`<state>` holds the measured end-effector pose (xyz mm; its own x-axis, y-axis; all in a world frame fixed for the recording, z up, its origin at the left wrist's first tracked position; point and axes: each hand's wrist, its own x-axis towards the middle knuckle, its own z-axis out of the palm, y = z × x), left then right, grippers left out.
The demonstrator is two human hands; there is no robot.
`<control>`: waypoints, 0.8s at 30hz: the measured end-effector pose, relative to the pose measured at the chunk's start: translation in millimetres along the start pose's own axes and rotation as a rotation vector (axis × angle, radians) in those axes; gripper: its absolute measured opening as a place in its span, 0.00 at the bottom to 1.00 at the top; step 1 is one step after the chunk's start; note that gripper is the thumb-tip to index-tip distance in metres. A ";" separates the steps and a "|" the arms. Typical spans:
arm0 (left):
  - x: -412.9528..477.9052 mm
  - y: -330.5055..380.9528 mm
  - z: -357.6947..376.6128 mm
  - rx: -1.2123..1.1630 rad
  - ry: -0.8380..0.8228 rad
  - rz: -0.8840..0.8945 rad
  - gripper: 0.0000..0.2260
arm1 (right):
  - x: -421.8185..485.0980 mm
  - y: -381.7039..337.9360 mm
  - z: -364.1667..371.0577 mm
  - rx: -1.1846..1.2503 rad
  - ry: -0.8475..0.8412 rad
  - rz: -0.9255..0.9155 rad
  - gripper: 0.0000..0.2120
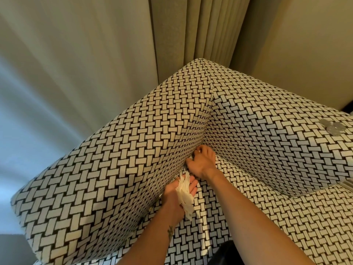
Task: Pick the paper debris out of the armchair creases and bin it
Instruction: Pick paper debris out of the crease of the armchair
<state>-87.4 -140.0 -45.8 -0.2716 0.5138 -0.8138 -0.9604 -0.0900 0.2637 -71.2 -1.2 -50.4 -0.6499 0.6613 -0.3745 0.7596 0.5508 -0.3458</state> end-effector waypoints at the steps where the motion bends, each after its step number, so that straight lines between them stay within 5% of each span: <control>1: 1.5 0.0 -1.6 0.004 -0.012 0.007 0.20 | 2.2 -0.7 -2.2 -0.021 -0.008 0.002 0.29; 18: -6.0 -0.9 -3.4 0.035 -0.021 0.035 0.10 | 15.9 -9.0 2.3 -0.068 -0.053 0.081 0.34; 24: -3.9 1.1 -4.0 0.067 -0.017 0.018 0.18 | 18.9 -7.7 -4.3 -0.002 -0.036 0.083 0.29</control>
<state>-87.6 -145.5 -44.4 -0.2869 0.5273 -0.7998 -0.9489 -0.0418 0.3129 -89.3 9.3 -51.1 -0.5851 0.6858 -0.4328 0.8110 0.4958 -0.3106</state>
